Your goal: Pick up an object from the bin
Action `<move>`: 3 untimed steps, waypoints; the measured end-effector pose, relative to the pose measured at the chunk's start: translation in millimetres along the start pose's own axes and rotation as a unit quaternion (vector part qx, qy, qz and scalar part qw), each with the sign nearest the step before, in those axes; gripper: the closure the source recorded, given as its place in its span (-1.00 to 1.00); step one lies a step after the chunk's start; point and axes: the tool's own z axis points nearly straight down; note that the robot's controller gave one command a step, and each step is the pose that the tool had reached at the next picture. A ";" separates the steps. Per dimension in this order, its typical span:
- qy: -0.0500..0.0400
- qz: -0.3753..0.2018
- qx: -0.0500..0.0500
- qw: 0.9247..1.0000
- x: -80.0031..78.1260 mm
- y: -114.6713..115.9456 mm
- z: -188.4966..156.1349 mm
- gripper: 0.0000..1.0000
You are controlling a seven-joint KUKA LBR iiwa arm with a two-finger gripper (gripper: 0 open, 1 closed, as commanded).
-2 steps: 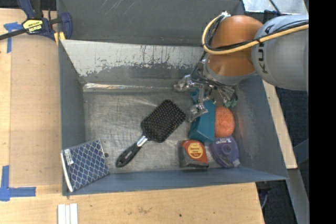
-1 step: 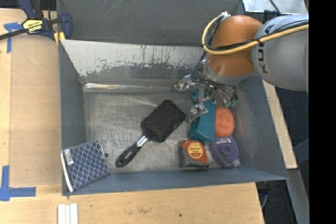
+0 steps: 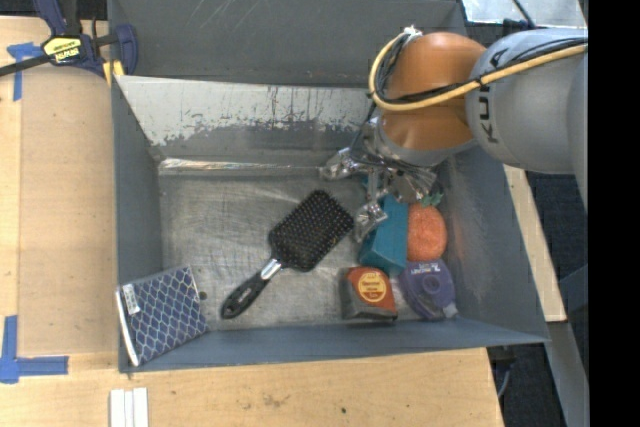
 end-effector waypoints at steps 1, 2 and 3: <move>0.002 -0.071 0.000 0.997 -25.5 57.9 0.9 -1.00; -0.003 -0.160 -0.003 0.987 -10.8 90.5 0.4 -1.00; 0.005 0.047 -0.005 0.999 -24.6 86.1 1.5 1.00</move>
Offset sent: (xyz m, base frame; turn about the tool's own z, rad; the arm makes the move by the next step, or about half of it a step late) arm -0.0294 0.0881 -0.0060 -0.3239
